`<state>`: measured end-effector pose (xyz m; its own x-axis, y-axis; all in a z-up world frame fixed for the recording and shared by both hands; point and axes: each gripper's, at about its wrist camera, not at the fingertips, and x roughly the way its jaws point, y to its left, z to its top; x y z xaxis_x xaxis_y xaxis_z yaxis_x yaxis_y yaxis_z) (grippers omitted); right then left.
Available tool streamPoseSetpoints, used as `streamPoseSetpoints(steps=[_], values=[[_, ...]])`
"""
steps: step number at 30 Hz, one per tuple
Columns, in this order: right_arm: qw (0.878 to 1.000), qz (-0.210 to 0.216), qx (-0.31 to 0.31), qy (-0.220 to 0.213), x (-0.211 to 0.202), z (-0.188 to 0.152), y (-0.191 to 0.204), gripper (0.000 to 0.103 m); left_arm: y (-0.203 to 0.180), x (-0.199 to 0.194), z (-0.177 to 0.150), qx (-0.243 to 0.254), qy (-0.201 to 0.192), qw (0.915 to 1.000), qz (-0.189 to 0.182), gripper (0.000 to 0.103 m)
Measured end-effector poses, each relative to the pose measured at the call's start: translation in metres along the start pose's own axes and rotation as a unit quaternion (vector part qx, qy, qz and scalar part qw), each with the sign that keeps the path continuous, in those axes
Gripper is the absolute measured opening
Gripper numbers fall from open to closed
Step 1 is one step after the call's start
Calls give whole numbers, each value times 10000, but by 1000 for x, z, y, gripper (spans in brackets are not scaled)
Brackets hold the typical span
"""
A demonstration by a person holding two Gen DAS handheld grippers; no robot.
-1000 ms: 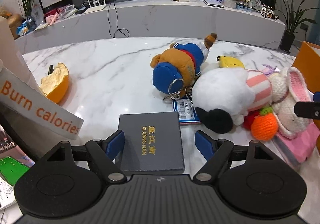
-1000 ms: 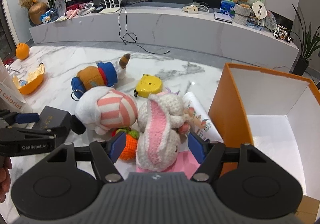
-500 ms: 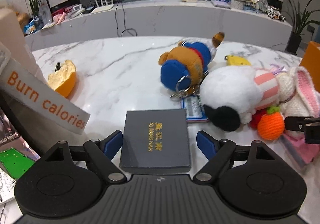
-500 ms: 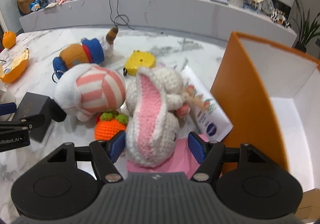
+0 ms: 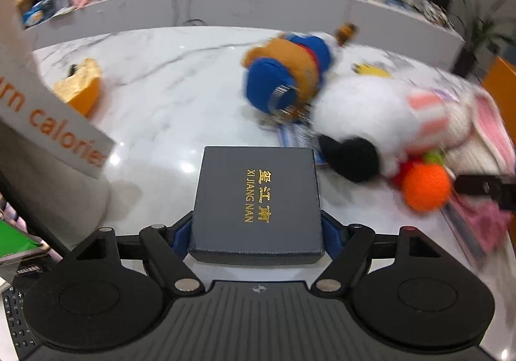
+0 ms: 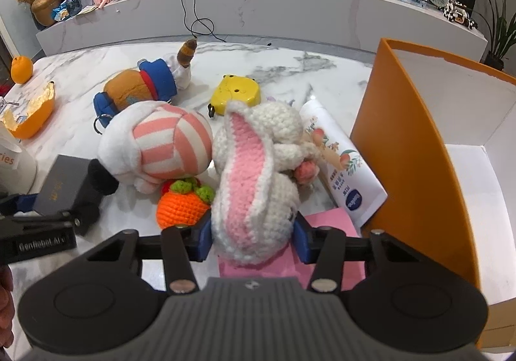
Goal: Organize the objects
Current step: 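Grasp the crocheted bunny with the right gripper while the left holds the dark box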
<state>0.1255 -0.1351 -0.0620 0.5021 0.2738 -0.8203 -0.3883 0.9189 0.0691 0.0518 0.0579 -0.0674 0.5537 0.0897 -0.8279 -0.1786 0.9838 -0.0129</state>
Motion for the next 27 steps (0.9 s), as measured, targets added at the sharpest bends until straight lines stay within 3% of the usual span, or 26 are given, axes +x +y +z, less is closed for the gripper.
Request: streamPoseSetpoints(steps=[7,11,18,27], values=[[9990,185,-151,373,-15,-10,-8,51,-25,-19,-25,592,408,9971,-254,89],[9974,315,-279,590,-17,-17,-9,52,-33,-22,-28,690,523,9959,-272,91],[9992,190,-175,304,-15,-13,-9,66,-40,-18,-20,811,353,9961,-42,91],[9998,120,90,132,-1,-5,-9,71,-35,-19,-15,600,262,9976,-228,94]])
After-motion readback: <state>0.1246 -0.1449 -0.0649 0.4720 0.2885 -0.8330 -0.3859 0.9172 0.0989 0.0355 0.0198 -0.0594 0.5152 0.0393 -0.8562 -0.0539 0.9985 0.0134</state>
